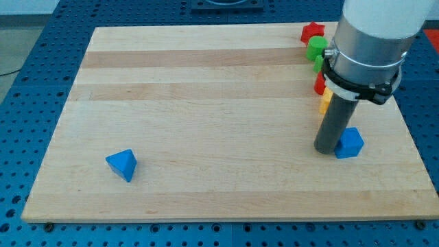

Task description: Move your arm to the blue triangle

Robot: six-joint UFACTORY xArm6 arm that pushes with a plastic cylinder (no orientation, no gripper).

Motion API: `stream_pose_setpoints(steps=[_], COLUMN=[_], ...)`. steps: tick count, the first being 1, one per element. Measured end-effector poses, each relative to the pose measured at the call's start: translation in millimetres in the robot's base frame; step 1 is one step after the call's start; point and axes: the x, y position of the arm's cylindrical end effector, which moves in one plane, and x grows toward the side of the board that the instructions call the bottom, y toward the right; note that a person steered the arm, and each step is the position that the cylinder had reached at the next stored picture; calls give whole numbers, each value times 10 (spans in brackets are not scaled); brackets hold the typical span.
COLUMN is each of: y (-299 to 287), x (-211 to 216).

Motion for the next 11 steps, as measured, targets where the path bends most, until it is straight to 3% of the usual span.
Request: stream_pose_setpoints(steps=[1, 3, 5, 6, 8, 9, 11], y=[-182, -954, -2293, -3022, -3944, -4052, -3547], x=[-17, -769, -1289, -1260, -274, 250, 379])
